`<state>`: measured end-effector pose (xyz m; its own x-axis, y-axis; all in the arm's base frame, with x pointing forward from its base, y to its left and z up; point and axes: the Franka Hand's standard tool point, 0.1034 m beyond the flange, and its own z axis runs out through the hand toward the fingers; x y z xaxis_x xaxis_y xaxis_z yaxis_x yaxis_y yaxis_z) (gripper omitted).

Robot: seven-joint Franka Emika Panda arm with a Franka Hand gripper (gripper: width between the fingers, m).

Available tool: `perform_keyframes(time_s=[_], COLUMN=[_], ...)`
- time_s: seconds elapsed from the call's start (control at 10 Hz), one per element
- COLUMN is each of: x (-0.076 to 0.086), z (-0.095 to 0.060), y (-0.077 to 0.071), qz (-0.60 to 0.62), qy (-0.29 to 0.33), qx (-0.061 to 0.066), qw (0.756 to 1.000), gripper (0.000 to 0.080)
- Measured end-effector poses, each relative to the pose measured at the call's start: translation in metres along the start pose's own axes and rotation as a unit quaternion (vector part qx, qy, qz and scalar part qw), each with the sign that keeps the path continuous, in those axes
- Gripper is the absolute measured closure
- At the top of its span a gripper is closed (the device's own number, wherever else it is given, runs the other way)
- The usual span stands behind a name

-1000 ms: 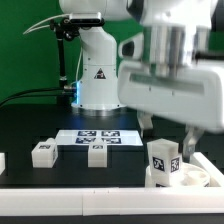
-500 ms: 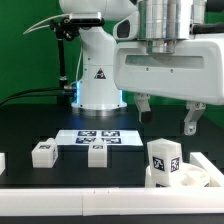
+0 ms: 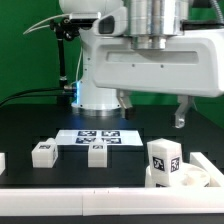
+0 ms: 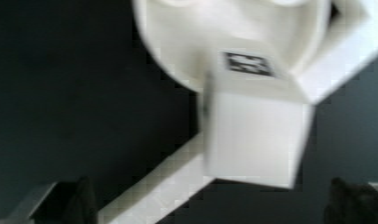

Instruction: Assemble stool

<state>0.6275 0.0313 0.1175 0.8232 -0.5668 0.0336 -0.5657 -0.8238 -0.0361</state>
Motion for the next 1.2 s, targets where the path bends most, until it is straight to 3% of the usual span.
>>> perform_keyframes(time_s=[0.5,0.7,0.9,1.2], x=[0.002,-0.004,-0.005,-0.004], z=[0.003,0.023,0.026,0.025], y=[0.004,0.040,0.063,0.065], qz=[-0.187,-0.251,-0.320,-0.312], qy=[0.004,-0.019,-0.041,-0.044], qx=[0.001,-0.008,-0.011,-0.009], qw=[0.982,0.968,0.947,0.949], gripper=[0.0151,0.0151,0.0151,0.0151])
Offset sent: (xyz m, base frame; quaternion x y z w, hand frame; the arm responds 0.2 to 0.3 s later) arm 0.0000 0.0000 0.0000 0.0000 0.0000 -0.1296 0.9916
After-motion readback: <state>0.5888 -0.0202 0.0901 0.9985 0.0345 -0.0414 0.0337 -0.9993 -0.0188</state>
